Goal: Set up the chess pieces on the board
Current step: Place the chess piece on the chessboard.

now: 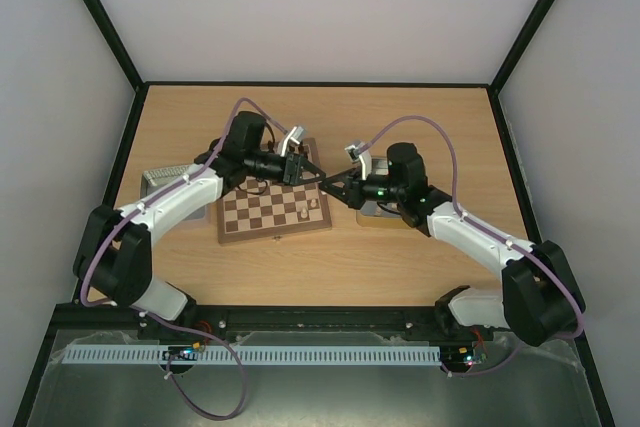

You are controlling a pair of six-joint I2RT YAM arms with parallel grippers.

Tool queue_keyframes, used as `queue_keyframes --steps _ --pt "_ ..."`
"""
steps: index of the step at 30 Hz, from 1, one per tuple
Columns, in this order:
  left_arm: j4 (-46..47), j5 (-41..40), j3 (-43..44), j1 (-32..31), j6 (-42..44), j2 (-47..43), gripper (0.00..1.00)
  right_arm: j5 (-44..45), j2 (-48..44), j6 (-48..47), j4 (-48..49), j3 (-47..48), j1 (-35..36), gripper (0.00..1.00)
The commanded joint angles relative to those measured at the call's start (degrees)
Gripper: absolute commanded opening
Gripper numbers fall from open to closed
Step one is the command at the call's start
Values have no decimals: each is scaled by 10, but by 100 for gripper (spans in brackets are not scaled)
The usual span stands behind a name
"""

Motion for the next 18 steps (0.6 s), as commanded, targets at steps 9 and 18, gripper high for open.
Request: queue_keyframes --steps 9,18 --pt "-17 -32 13 -3 23 -4 11 32 -7 -7 -15 17 4 35" --pt "-75 -398 -54 9 55 -119 9 238 -82 60 -28 -18 4 62"
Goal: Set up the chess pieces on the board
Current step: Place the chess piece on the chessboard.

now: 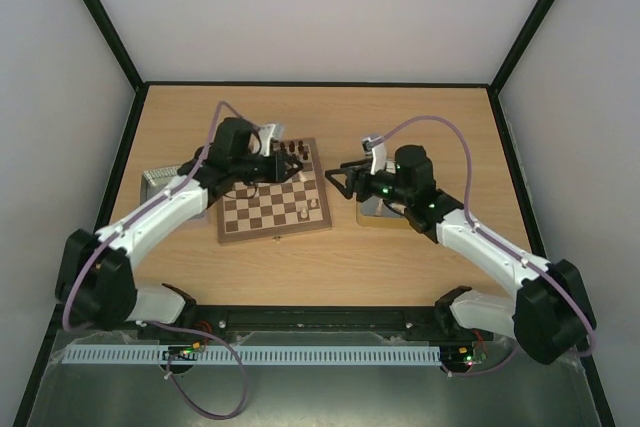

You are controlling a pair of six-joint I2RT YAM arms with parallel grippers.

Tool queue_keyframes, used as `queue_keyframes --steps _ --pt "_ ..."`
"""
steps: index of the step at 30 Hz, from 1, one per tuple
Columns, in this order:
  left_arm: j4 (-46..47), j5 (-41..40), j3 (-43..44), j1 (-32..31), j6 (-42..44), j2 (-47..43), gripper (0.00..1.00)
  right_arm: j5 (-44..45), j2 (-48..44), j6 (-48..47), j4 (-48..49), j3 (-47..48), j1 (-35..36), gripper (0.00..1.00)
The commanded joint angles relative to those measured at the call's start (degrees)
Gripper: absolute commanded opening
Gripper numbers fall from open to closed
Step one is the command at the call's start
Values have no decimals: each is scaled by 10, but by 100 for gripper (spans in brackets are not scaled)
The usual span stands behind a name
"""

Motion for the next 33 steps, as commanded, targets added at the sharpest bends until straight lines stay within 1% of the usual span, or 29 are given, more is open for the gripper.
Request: queue_keyframes --steps 1,5,8,10,13,15,20,25,33 --pt "-38 -245 -49 -8 33 -83 10 141 -45 38 -2 -19 3 62" --pt "-49 -386 -96 -50 46 -126 10 221 -47 61 -12 -19 3 63" --pt "-53 -479 -128 -85 37 -144 10 244 -40 74 -11 -19 3 63" --pt "-53 -524 -149 -104 26 -151 10 250 -33 83 -10 -20 3 63" --pt "-48 -566 -175 -134 3 -155 10 259 -25 91 -9 -22 3 63" --pt "-48 -569 -189 -141 -26 -154 10 261 -19 94 -9 -21 3 63" --pt "8 -550 -244 -151 -61 -164 10 265 -13 102 -7 -22 3 63" --pt "60 -534 -282 -151 -62 -154 10 266 -7 105 -7 -21 3 63" --pt "85 -508 -305 -152 -66 -145 11 272 0 106 -9 -20 3 63"
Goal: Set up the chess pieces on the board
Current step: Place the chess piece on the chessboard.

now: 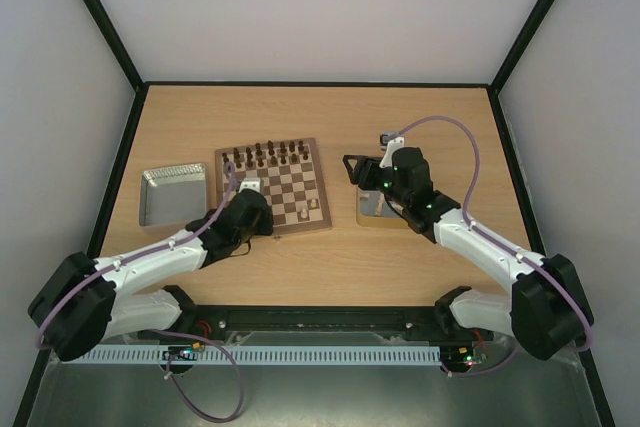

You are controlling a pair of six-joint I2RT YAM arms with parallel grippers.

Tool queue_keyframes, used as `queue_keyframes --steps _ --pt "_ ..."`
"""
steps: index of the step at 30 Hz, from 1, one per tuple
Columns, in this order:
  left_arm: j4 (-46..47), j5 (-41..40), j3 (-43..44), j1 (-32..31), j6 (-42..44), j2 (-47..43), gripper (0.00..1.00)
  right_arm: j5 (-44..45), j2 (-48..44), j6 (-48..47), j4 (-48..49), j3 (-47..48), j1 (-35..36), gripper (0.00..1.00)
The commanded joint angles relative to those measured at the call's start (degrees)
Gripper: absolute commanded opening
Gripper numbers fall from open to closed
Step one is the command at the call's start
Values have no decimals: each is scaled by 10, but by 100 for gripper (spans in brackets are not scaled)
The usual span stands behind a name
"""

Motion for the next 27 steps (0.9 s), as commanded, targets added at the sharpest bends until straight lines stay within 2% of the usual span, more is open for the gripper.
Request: queue_keyframes --steps 1,20,22,27 --pt "34 10 -19 -5 -9 -1 11 16 7 4 -6 -3 3 63" --pt "90 -28 -64 -18 1 16 15 13 13 2 -8 -1 3 63" --pt "80 -27 -59 -18 2 14 22 13 12 2 -8 0 3 63" --pt "42 -18 -25 -18 6 -7 58 12 2 4 -11 0 3 64"
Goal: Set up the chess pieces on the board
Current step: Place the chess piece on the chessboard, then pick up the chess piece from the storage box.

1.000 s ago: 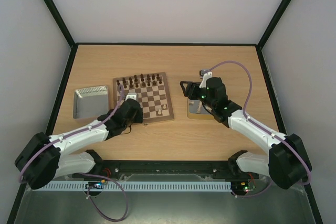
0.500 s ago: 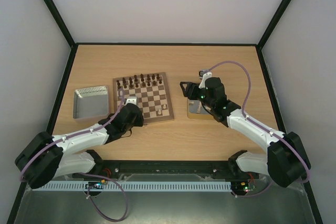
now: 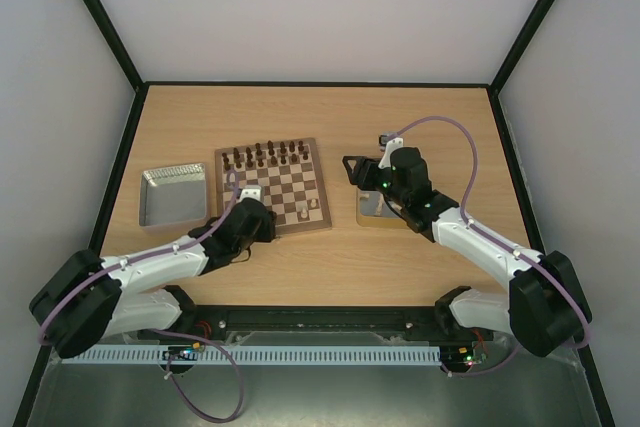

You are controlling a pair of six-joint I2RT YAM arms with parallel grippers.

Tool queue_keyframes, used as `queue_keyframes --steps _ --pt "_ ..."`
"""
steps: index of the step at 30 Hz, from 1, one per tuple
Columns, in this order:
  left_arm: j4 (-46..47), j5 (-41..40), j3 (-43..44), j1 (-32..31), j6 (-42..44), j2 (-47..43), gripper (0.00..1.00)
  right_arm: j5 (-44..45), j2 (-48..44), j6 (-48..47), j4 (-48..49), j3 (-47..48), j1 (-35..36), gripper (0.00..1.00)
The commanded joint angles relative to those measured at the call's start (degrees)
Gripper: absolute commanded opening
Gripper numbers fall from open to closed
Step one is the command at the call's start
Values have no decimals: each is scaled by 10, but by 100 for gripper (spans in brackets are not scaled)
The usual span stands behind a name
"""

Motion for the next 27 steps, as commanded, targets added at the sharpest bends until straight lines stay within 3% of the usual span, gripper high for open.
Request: queue_keyframes --steps 1,4,11,18,23,27 --pt "-41 -4 40 -3 5 -20 63 9 -12 3 -11 0 3 64" --pt "-68 -4 72 1 2 -34 71 12 -23 5 -17 1 3 64" --pt "-123 19 127 53 -6 -61 72 58 -45 14 -60 9 3 64" --pt "-171 108 165 168 0 -105 72 157 -46 36 -178 35 3 63" --pt "-228 111 192 230 11 -151 72 236 -50 79 -273 62 2 62" --pt "-267 126 224 250 0 -174 72 246 -35 111 -348 95 -16 61"
